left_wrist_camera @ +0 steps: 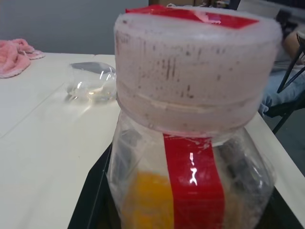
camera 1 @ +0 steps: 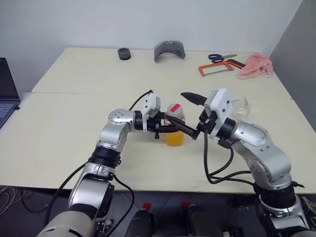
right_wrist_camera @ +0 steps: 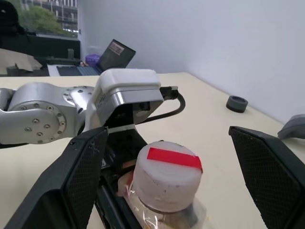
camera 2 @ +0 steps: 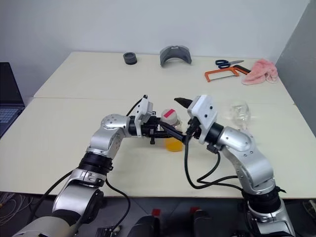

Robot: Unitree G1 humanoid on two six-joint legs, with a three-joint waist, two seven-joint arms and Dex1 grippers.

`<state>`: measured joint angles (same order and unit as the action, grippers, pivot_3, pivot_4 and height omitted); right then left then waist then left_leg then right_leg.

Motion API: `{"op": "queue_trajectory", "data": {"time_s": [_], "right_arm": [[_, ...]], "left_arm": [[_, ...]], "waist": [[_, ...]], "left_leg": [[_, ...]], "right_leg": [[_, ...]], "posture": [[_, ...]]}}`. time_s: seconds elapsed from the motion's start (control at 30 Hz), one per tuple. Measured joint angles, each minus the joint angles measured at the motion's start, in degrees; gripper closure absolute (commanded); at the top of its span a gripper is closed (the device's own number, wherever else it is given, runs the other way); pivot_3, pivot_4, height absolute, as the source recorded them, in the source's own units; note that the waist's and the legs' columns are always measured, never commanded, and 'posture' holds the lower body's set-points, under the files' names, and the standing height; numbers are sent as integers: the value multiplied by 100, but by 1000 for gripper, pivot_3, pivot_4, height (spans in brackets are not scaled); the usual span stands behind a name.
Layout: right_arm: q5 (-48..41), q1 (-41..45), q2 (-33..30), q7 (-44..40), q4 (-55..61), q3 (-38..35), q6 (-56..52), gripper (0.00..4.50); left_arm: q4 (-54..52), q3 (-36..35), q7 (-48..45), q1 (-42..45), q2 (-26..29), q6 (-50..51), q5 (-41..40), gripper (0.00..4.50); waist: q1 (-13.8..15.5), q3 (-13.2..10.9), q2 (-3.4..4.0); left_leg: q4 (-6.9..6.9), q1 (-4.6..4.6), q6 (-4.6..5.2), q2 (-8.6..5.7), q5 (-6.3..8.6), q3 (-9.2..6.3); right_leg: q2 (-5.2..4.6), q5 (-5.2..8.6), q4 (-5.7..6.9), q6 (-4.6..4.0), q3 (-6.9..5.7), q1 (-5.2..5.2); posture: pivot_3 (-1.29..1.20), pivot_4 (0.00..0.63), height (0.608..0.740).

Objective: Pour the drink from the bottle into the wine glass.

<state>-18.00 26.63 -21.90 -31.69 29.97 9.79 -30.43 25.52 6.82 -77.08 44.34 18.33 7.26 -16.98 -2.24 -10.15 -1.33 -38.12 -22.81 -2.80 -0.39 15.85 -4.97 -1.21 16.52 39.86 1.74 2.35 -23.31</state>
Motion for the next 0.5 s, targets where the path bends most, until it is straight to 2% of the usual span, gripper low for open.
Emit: {"op": "queue_trajectory", "data": {"time_s": [0.2, 0.5], "right_arm": [[335, 1, -2, 147, -228, 57, 134, 188], [177, -80, -22, 173, -261, -112, 66, 188]], "left_arm": [[1, 1, -12, 6, 2, -2, 1, 2812], [18, 1, 57, 7, -69, -50, 8, 2812]], "waist": [[2, 0, 0], [4, 0, 0]], "left_leg": [[0, 1, 1, -2, 0, 1], [0, 0, 2, -1, 1, 0]], "right_leg": [[1, 0, 0, 0, 0, 0], [0, 0, 1, 0, 0, 0]], "posture": [[0, 150, 740], [0, 150, 740]]}}
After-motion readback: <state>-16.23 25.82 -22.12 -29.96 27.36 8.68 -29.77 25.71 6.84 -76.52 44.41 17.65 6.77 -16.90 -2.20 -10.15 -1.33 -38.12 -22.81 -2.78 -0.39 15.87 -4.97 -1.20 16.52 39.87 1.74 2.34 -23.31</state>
